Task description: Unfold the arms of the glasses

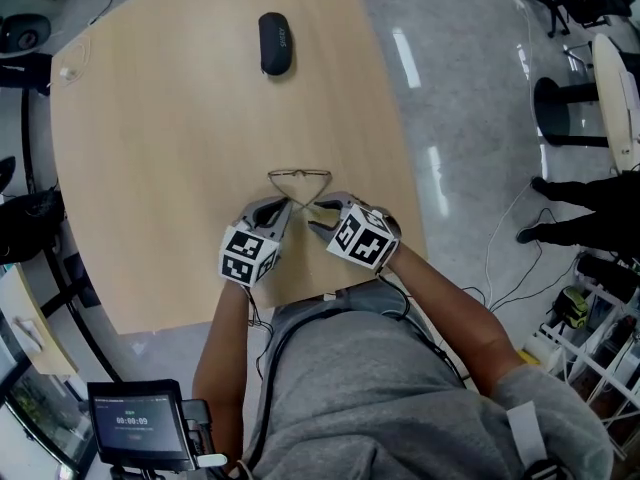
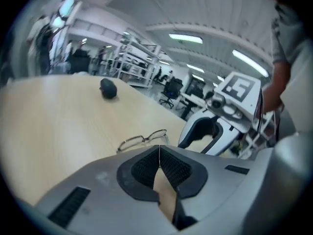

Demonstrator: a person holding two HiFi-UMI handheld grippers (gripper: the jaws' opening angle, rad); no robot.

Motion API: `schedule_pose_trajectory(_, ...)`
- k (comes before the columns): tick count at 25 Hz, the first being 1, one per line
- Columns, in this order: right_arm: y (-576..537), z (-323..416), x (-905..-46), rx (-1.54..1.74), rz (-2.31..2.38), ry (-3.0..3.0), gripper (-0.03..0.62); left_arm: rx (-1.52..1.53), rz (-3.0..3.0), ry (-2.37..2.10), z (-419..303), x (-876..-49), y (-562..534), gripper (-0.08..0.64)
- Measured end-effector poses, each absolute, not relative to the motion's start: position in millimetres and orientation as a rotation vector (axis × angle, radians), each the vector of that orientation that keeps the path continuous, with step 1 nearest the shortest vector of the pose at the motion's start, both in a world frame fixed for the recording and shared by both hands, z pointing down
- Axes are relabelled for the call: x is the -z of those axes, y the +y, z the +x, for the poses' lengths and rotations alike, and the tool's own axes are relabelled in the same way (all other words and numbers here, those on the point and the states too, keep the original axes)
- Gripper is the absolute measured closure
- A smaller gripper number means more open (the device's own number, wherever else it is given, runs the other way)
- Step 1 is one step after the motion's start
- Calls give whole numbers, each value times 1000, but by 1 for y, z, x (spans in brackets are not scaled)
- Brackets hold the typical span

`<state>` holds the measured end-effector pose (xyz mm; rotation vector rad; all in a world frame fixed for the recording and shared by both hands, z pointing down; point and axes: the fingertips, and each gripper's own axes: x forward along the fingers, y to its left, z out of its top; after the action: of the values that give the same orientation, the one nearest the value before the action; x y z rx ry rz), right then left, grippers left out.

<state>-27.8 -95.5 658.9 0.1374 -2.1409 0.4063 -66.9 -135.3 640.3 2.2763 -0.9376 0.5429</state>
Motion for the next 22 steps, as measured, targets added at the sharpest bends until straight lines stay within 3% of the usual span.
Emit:
schedule_pose_trajectory(3,-96,-31,-664,-250,26,-2082,383,-955,2508,-776,-64,-646,-142,554)
schedule_pose_trajectory(7,-98,-35,-680,-131,-77,-2008,362,-1271,2622,-496,-46,-666,-143,554)
schedule_pose_trajectory(22,-75,-34,-693,-106,-303,-1853,362,-1272,2451,-302,-41,-702,-128,554)
